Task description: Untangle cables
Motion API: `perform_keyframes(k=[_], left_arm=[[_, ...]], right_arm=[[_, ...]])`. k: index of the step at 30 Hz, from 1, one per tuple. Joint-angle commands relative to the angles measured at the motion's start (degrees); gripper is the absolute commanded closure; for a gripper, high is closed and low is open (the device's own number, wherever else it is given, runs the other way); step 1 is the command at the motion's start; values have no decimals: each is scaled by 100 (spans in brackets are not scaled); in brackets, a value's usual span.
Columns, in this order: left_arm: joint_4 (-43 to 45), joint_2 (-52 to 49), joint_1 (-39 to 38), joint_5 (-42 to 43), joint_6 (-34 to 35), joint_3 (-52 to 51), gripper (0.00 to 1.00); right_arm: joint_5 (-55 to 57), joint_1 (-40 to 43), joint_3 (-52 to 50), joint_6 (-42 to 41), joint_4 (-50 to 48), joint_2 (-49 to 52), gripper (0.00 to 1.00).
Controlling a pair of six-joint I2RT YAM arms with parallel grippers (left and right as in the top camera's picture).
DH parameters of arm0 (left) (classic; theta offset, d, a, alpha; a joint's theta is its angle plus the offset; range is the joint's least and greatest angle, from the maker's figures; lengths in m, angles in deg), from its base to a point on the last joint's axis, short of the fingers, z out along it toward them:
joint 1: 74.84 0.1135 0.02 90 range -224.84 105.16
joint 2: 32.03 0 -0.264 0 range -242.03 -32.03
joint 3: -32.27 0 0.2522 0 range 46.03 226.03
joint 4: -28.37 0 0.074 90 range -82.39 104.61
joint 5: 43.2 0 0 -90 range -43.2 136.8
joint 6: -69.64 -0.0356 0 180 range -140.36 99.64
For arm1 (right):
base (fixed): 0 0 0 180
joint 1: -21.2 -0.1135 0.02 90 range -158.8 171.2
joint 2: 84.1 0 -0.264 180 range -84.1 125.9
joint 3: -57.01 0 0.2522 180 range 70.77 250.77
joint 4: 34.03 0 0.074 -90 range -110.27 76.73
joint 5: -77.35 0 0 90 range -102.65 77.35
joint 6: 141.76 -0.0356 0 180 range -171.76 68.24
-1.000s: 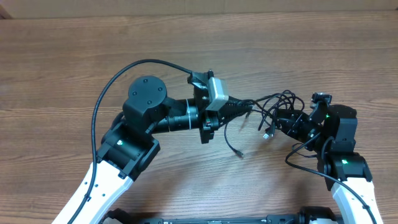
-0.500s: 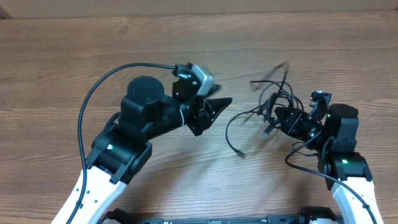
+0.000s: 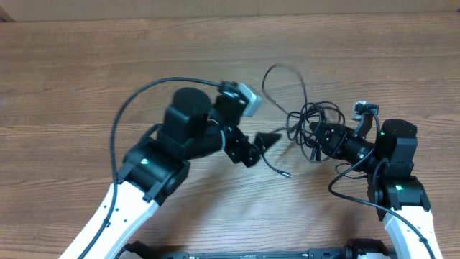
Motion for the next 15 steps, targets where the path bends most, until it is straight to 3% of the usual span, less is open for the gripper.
perform_keyframes(k=[1,4,10,15], left_arm=[[-15,-195,-166,256,-404,107,6],[-15,-339,-212,260,-404,107,0],[-192,-717,-214,280,-393,107,5],[-160,-966,-214,175,-144,107,1]], right_arm=[[-396,24,22,42,-96,-116,96],[-610,24,22,42,-247,-116,96],[-1259,24,22,44,-592,-116,96],[-1364,24,22,42,-710,-116,96]])
